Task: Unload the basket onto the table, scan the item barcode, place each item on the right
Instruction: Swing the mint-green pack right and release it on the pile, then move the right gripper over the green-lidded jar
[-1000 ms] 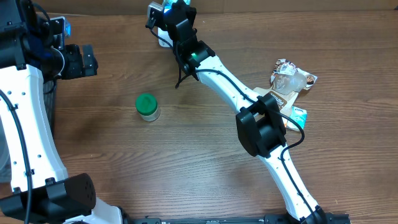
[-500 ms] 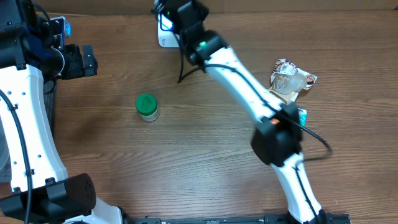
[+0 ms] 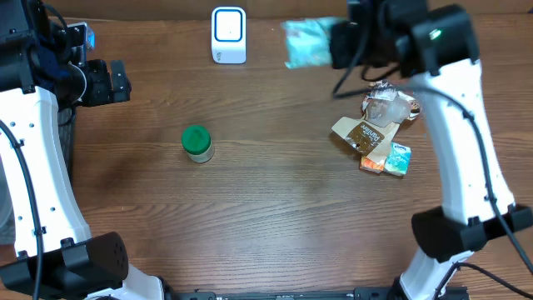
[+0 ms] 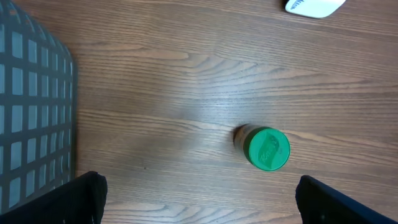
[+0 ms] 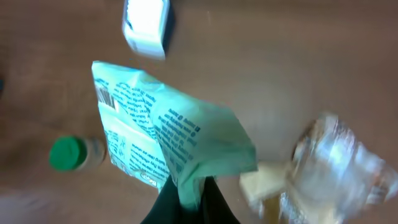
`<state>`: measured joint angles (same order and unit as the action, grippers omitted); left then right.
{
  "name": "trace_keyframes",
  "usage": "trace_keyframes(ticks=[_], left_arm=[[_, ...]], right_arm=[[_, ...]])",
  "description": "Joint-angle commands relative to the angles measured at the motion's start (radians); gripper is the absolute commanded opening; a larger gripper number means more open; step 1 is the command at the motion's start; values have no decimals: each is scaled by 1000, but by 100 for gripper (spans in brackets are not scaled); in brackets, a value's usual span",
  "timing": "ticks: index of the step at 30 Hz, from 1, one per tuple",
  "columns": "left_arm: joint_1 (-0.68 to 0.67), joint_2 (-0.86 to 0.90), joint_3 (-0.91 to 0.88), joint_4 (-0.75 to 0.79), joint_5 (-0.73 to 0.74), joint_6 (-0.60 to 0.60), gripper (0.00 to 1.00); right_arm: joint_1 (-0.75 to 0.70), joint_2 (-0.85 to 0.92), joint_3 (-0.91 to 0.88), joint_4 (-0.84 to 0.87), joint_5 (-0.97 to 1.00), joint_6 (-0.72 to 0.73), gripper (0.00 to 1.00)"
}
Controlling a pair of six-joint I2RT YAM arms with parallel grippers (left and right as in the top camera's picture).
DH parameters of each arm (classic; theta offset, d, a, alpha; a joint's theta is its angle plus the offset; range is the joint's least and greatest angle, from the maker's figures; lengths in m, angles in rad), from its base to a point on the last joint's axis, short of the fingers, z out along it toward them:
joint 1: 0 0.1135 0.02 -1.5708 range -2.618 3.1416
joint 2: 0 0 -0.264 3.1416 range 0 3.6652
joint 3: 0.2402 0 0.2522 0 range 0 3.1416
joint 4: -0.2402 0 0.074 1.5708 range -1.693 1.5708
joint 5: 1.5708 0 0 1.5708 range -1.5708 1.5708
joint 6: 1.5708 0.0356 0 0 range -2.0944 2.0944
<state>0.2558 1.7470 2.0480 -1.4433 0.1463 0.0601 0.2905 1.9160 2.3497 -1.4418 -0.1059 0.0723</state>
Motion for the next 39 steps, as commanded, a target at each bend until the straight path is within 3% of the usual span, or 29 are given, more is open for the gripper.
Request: trace_keyframes(ticks=[1,14,21,30,31,33,39], left_arm=[[1,0,-5,4,8,22,99],[1,0,-5,4,8,22,99],[1,0,-5,4,8,22,100],[1,0,-5,4,8,22,100],[1,0,-5,4,8,22,100],[1,0,-5,4,8,22,99],[1,0,-5,4,8,22,99]], right_arm=[[-113,14,-63,-52,-177,71,4],[-394,14,-543,91,-142,89,4],[-483,14,-592,99,-112,88,4],[-496,15,-721,200,-27,89,4],[-496,15,-747,213,-6,89,5],[-496,15,-787,232,32,89,21],[-497,16,-816,251,61,89,42]])
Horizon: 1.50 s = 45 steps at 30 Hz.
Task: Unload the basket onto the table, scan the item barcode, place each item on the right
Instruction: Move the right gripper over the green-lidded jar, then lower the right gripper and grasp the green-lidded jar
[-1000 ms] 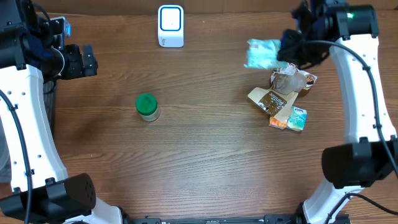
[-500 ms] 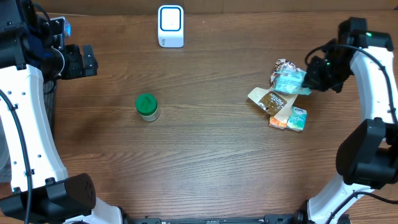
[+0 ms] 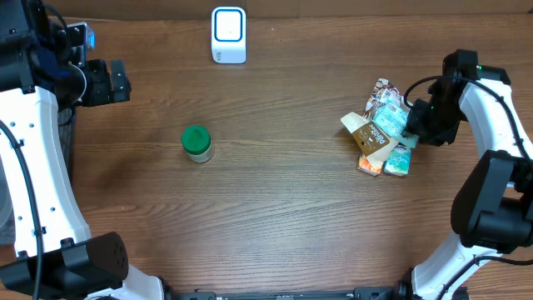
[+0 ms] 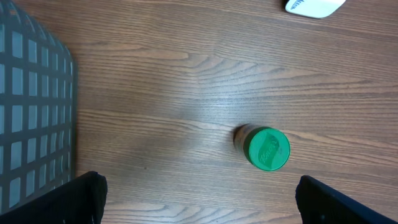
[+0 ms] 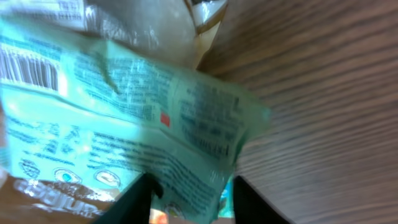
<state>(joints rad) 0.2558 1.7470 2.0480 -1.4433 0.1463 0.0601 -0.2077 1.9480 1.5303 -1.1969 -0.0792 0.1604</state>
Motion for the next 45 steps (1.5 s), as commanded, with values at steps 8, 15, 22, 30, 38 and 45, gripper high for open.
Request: trace_keyframes(ticks=[8,15,22,30,38,45], left_arm=[[1,0,-5,4,8,22,100],[1,0,-5,4,8,22,100],[1,0,-5,4,8,22,100],[1,0,-5,4,8,22,100],[1,0,-5,4,8,22,99],[1,0,-5,4,8,22,100]], right_arm=[[5,-18,232,-148,32,40,53],[114,-18,465,-222,-138,55,72],[342,-9,452,-23,-193,53,100],[636,10,383,290,-177,10,100],[871,145,373,438,-77,-14,100],[986,228,373,526,32,-39,100]])
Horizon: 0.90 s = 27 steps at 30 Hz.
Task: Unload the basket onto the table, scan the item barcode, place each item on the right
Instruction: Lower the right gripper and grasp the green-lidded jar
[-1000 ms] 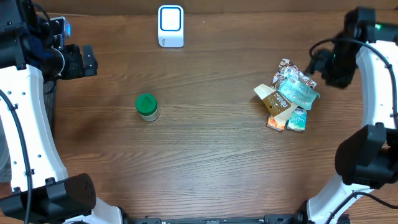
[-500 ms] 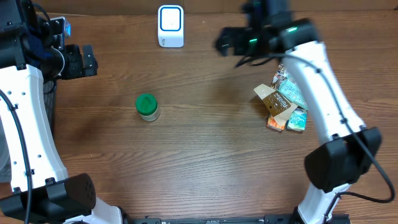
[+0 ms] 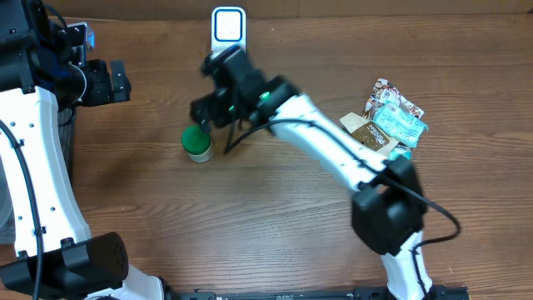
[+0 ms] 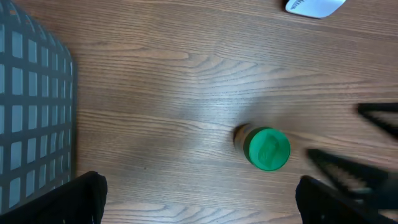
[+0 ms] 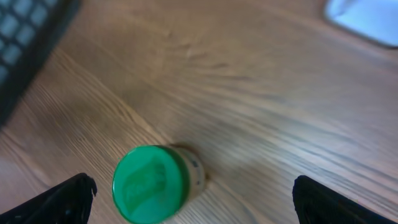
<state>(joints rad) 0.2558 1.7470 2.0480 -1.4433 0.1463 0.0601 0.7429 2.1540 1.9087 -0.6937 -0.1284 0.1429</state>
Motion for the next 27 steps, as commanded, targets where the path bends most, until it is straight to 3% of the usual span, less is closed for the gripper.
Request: trace_keyframes(ticks=[1,19,27], left_arm=[[1,0,-5,4,8,22,99],[1,0,-5,4,8,22,100],[1,0,-5,4,8,22,100]], right_arm=[[53,37,-5,38,103,-25,100],[135,166,-6,130,198,-103,100],[135,166,-25,120,176,-103,87]])
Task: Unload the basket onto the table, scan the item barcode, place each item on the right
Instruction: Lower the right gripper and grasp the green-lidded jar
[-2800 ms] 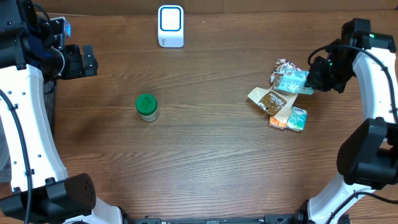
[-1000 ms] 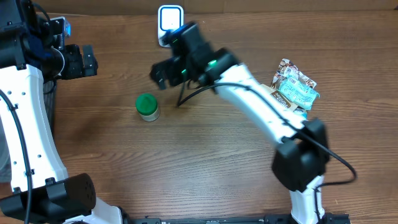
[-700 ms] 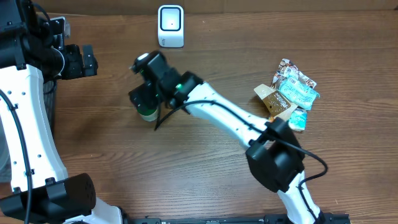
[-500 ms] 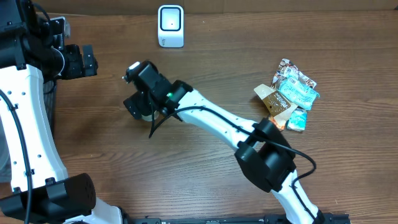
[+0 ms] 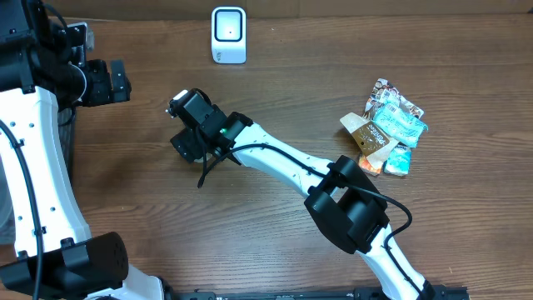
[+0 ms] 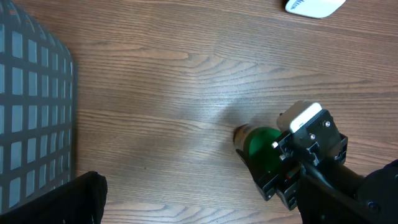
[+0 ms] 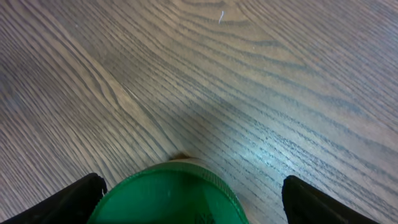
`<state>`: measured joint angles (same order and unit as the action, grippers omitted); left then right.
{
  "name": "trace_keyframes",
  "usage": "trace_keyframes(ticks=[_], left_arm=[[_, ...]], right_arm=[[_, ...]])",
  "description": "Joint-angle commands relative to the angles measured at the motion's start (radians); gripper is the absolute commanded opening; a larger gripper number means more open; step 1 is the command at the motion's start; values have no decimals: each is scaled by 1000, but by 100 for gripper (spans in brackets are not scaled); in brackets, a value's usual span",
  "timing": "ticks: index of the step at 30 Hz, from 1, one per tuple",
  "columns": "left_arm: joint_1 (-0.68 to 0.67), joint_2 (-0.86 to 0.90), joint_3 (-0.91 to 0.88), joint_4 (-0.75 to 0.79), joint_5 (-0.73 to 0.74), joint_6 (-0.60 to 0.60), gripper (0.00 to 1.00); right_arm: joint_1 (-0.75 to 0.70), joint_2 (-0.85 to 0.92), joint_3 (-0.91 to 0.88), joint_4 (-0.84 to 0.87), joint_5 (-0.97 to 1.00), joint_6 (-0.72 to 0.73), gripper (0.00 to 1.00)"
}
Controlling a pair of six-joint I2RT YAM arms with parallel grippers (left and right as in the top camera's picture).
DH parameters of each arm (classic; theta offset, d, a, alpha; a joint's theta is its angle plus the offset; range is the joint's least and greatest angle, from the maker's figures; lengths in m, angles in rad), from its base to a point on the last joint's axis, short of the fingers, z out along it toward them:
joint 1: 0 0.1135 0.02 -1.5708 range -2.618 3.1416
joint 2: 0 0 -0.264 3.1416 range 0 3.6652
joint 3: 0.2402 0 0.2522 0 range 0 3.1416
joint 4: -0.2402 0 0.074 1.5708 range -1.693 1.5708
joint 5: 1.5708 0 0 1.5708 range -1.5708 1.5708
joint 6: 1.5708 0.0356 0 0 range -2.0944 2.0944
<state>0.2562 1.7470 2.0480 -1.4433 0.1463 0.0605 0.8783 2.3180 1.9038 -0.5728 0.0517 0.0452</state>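
A jar with a green lid stands on the wooden table left of centre. My right gripper is open low over it, one black finger on each side of the lid, with a gap at both sides. In the overhead view the right gripper covers the jar. The left wrist view shows part of the green lid beside that gripper's body. The white scanner stands at the table's far edge. My left gripper hangs open and empty at the far left.
A pile of snack packets lies at the right, with a teal packet on top. A dark wire basket stands beyond the table's left edge. The right arm stretches across the table's middle.
My right gripper was open and higher, beside the jar towards the scanner. Now it is lower, with its fingers on either side of the green lid. The left arm has not moved.
My right gripper first held a teal packet up near the scanner. Then it was at the pile on the right with the packet. After that the packet lay on the pile and the gripper was open near the green jar, which it now straddles.
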Motion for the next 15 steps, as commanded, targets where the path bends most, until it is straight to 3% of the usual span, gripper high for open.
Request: trace_keyframes(ticks=[1,15], left_arm=[[0,0,-5,4,8,22,100],[0,0,-5,4,8,22,100]], right_arm=[[0,2,-22,-1,-4,-5,86],[-3,1,-25,-5,-4,-6,59]])
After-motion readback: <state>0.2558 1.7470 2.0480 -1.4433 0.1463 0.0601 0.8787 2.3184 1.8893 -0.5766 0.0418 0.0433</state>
